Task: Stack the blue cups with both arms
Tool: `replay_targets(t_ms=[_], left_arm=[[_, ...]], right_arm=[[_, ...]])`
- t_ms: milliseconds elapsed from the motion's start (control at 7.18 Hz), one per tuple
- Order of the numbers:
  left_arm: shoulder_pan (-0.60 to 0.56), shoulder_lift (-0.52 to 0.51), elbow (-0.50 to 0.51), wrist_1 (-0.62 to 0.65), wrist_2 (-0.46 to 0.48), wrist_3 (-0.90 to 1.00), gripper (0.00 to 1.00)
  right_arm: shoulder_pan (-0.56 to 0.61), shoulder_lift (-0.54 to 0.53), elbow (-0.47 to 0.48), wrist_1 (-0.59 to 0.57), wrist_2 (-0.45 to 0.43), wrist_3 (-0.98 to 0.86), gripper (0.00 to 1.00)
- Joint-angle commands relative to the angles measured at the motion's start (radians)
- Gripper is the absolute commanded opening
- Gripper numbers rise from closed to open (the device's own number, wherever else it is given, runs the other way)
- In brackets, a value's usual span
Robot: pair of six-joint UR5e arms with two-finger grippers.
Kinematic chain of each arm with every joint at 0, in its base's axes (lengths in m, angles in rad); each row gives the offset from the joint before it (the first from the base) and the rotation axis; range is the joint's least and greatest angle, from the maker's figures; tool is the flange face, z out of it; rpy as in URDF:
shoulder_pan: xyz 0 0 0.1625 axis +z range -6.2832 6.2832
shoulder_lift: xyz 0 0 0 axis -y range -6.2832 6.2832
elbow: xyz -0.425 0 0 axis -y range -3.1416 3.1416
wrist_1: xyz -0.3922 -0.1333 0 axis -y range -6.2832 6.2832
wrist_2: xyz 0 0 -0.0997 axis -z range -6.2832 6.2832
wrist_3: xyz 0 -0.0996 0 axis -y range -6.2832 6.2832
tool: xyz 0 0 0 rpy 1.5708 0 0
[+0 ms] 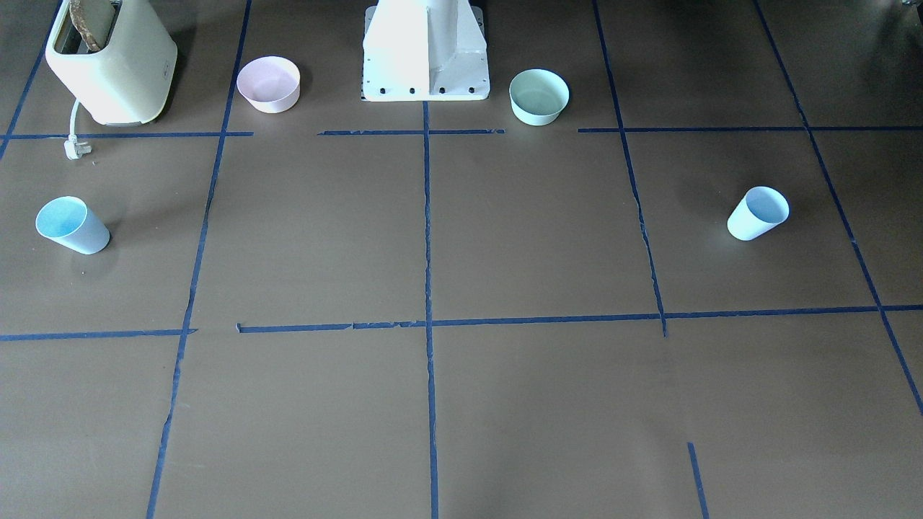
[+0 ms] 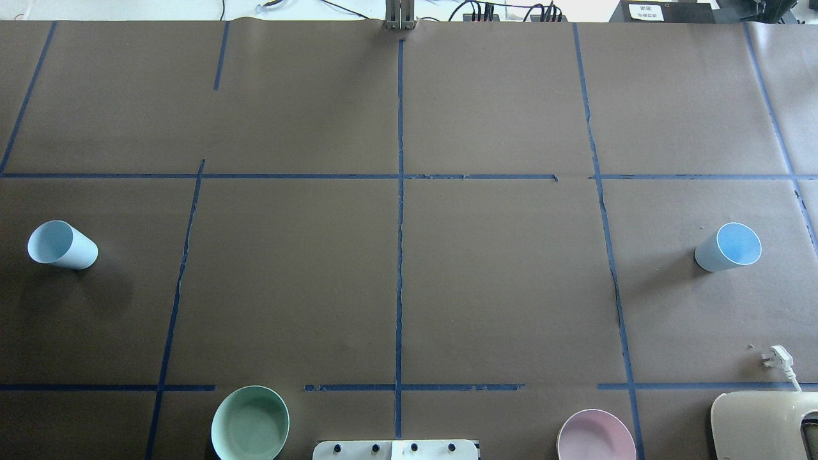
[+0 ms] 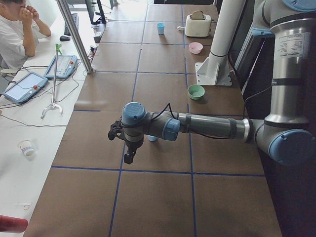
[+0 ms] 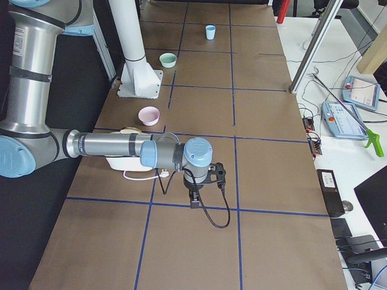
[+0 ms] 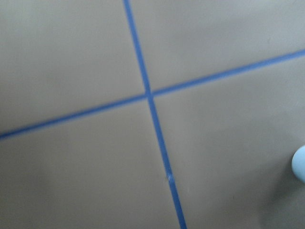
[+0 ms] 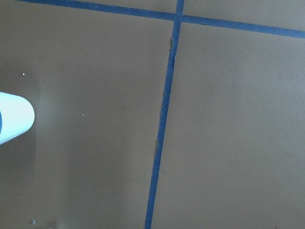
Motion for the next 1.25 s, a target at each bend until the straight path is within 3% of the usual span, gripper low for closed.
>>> replay_targets(t_ms=[0, 279, 418, 1115], left_arm=[[0.075, 0.02, -0.011, -0.125, -0.001, -0.079, 1.0], [0.258, 0.051, -0.005, -0.35, 0.014, -0.53, 1.0], [0.341, 0.051, -0.006, -0.386, 0.015, -0.684, 1.0], [0.462, 0.062, 0.037, -0.41, 0.06, -0.767, 1.0]], right_arm=[[0.0, 0.0, 0.001, 0.0, 0.013, 0.0, 1.0], [-0.002, 0.0, 0.001, 0.0, 0.033, -0.002, 1.0], [-0.002, 0.0, -0.001, 0.0, 0.033, -0.002, 1.0], [-0.002, 0.0, -0.001, 0.002, 0.033, -0.002, 1.0]])
